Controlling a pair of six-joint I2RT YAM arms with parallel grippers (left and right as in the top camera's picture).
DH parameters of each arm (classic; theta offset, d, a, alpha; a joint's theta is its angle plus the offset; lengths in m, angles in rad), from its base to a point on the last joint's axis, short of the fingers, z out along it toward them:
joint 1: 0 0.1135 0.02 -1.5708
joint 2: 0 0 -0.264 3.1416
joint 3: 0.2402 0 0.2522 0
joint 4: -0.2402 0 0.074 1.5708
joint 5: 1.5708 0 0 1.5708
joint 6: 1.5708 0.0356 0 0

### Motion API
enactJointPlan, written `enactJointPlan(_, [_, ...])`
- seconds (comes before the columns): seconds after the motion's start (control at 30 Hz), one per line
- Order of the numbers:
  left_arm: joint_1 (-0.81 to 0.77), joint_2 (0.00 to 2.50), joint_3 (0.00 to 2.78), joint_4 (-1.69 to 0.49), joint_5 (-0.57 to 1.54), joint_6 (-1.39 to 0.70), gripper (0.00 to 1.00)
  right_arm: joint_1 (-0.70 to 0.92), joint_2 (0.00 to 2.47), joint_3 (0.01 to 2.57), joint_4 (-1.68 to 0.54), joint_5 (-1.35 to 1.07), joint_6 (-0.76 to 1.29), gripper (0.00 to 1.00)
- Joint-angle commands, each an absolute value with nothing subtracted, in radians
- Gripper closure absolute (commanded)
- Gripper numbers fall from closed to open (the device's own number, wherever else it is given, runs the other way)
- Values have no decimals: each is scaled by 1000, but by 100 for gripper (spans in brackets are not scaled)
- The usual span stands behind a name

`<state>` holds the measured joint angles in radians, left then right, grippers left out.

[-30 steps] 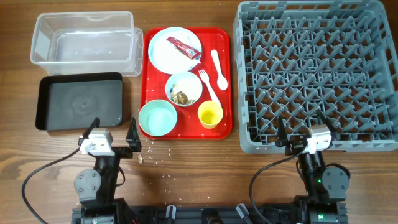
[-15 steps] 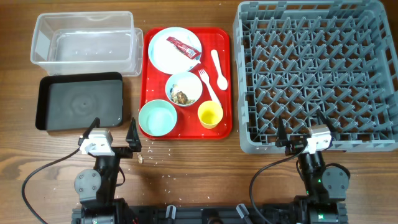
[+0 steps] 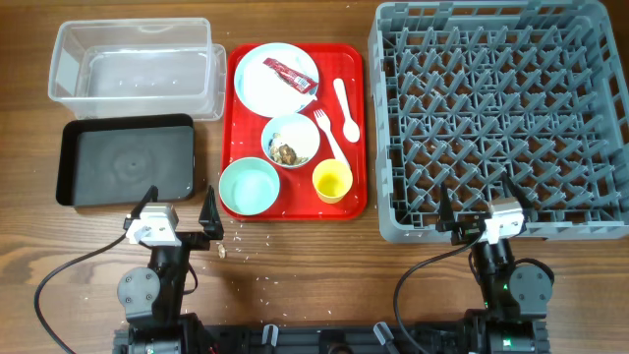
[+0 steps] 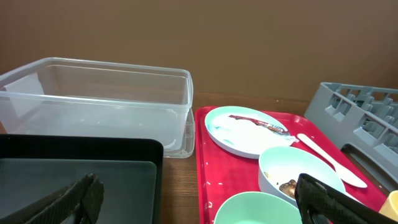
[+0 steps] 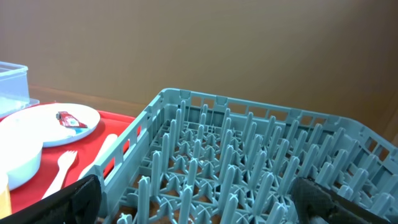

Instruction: Sort waste into correct bins and load items into the dishwasher rack

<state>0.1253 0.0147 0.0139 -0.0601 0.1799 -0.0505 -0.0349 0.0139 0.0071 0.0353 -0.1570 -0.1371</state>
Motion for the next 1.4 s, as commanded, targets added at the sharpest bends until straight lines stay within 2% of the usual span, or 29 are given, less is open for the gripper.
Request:
enactJointPlan(0.0, [122, 8, 6, -56, 200, -61, 0, -39, 18, 5, 54, -208, -155, 0])
enactJointPlan(0.1, [122, 8, 6, -30, 201, -61, 0, -39, 18, 6, 154, -245, -155, 0])
enactJointPlan(0.17, [122, 8, 6, 63, 200, -60, 0, -39, 18, 7, 247, -246, -155, 0])
enactJointPlan(0.27, [122, 9, 38, 132, 201, -61, 0, -40, 51, 64, 289, -238, -164, 0])
enactJointPlan(0.47, [122, 153, 192, 122, 228, -60, 0, -39, 344, 249, 301, -291, -207, 0])
enactJointPlan(0.57, [122, 346, 308, 113, 227, -60, 0, -39, 572, 411, 248, -341, -206, 0])
enactJointPlan(0.63, [122, 605, 480, 76, 227, -60, 0, -39, 768, 588, 163, -405, -203, 0])
enactJointPlan(0.8, [62, 1197, 1028, -227, 234, -25, 0, -39, 1090, 967, -212, -406, -181, 0])
enactJointPlan(0.87, [9, 1407, 1262, -358, 226, 23, 0, -39, 1151, 1039, -301, -406, -181, 0])
enactJointPlan(1.03, [-110, 1962, 1853, -682, 253, 72, 0, -39, 1175, 1048, -338, -432, -177, 0])
enactJointPlan(1.27, [-224, 2184, 1872, -591, 290, 44, 0, -39, 1175, 1045, -368, -443, -59, 0])
enactJointPlan(1.37, [-251, 2214, 1872, -611, 8, -313, 1, -39, 1175, 1045, -368, -443, -52, 0])
